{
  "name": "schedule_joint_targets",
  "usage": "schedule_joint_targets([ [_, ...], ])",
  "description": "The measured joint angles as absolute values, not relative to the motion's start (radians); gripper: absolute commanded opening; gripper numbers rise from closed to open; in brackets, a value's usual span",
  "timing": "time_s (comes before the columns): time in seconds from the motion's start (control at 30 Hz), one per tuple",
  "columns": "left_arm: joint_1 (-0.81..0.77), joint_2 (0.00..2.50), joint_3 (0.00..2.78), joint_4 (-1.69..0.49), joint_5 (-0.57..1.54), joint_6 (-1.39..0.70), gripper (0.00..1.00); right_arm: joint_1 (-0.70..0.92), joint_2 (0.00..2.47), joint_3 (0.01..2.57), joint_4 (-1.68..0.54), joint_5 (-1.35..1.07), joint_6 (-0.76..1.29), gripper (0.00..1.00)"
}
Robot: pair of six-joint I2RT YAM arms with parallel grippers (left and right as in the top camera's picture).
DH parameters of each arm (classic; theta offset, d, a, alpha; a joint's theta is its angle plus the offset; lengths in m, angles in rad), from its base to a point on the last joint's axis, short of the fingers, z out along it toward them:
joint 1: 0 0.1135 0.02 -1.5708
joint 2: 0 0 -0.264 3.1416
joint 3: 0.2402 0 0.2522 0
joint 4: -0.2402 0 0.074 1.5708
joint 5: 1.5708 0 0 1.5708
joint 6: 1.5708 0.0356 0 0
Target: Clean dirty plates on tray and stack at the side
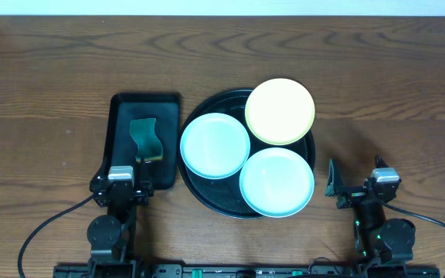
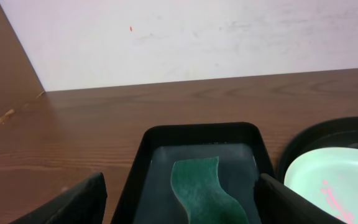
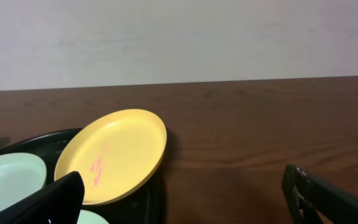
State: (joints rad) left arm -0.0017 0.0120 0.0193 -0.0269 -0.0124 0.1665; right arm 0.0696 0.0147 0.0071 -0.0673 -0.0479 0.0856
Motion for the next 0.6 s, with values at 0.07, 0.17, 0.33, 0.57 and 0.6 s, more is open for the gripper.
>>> schedule_joint_targets([
  [0.07,-0.002,0.012,0.019,-0.027,-0.012,0.167,0.76,0.07,0.015,0.007,-0.067,-0.048,0.086,0.99],
  [0.17,-0.002,0.012,0.019,-0.027,-0.012,0.167,0.76,0.07,0.015,0.007,-0.067,-0.048,0.086,0.99],
  [0.33,-0.002,0.012,0.019,-0.027,-0.012,0.167,0.76,0.07,0.015,0.007,-0.067,-0.047,0.086,0.99],
  [0.57,-0.002,0.012,0.019,-0.027,-0.012,0.167,0.76,0.07,0.015,0.007,-0.068,-0.025,0.086,0.99],
  [0.6,-0.002,0.012,0.019,-0.027,-0.012,0.167,0.76,0.07,0.015,0.007,-0.068,-0.024,0.086,0.99],
])
